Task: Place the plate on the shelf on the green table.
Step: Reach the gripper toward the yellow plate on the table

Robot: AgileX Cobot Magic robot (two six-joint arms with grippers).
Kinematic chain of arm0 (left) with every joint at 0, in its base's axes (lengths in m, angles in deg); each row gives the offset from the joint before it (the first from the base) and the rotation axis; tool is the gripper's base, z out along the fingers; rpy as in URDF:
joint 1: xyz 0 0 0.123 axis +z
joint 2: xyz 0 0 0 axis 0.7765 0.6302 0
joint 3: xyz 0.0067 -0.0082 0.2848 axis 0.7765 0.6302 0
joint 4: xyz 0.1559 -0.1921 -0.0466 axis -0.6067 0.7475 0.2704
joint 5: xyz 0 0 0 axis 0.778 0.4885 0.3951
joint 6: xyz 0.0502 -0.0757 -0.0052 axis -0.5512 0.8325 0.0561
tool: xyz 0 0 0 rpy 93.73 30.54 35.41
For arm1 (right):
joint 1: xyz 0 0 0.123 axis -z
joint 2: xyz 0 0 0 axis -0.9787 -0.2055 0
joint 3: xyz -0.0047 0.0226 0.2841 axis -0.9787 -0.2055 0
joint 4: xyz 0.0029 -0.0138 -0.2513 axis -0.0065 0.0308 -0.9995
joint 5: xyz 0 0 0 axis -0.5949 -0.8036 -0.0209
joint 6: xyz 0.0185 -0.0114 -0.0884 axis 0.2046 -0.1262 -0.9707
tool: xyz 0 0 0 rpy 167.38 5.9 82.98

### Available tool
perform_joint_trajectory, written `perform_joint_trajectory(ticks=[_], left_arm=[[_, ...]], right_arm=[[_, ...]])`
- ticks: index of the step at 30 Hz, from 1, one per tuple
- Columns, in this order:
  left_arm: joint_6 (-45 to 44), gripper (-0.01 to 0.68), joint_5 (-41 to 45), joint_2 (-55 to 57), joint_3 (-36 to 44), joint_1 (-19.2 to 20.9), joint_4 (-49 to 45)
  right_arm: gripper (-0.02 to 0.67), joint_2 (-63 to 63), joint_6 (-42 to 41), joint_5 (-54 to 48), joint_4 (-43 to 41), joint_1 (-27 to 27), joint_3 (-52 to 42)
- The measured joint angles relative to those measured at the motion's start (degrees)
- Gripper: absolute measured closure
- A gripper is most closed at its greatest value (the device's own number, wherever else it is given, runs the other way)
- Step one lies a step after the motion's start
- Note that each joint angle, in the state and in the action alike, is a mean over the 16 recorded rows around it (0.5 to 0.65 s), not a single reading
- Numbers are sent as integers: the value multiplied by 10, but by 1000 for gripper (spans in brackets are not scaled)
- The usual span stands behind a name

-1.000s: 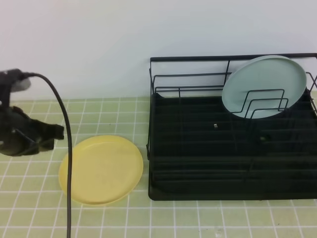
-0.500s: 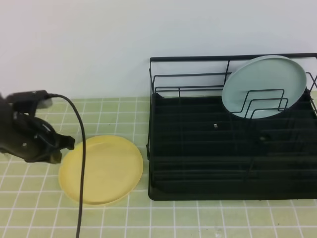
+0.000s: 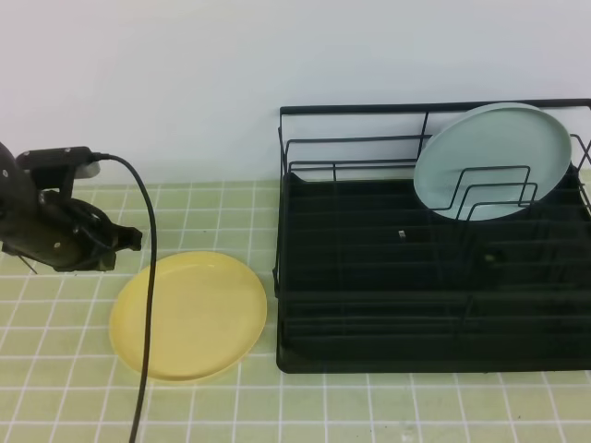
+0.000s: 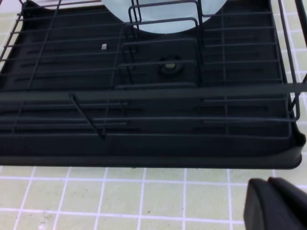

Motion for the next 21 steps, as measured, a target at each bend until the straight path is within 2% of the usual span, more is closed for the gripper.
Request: perform_joint_trajectory(ticks=[3, 6, 16, 21], left_arm=[[0, 663, -14, 2, 0, 0, -1], [-4, 626, -19, 3, -1, 1, -2], [-16, 363, 7, 11, -3, 4, -11], [-18, 280, 36, 24, -4, 5, -15]], right_arm=[[652, 0, 0, 0, 1, 0, 0], [652, 0, 0, 0, 3, 0, 0], [652, 0, 0, 0, 11, 0, 0], [652, 0, 0, 0, 14, 0, 0]])
